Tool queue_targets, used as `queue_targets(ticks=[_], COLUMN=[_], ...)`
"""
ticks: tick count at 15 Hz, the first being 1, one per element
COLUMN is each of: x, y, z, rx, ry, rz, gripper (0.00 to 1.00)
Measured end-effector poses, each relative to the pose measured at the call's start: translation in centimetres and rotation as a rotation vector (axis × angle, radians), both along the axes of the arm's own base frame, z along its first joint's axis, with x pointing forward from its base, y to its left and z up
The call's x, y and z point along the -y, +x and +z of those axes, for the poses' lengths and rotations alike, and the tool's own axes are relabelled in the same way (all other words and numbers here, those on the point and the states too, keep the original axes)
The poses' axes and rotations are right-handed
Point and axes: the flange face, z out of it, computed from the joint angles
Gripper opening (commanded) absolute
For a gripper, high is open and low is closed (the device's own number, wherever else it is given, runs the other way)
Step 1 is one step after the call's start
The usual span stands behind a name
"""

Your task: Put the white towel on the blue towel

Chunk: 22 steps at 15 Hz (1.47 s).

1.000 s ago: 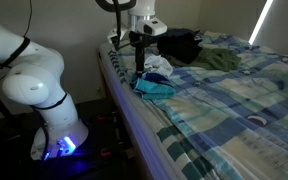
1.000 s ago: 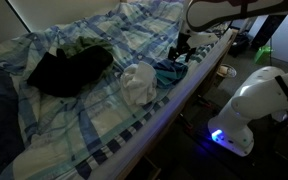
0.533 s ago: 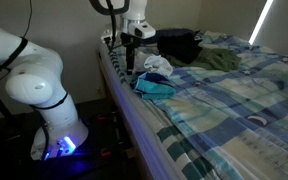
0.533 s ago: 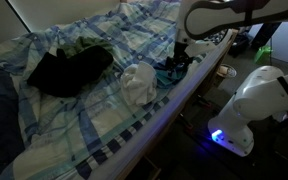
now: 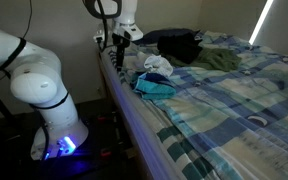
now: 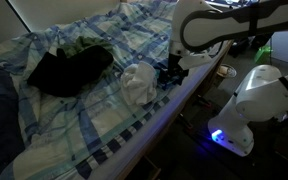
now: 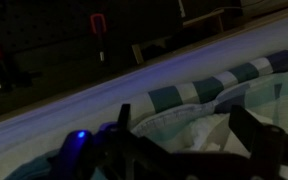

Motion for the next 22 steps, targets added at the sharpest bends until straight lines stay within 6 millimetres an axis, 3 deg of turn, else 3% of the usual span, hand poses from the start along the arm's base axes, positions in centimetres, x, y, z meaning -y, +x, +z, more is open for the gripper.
queue_targets(ticks=[8, 16, 22], x=[-0.3, 0.0, 0.3], y=[0.0, 3.1, 4.7], z=[0.0, 0.7, 0.2], rx=[0.004, 0.141, 0.203], ry=[0.004, 0.169, 0.177], rz=[-0.009, -0.232, -0.341], gripper=[1.00, 1.00, 1.00])
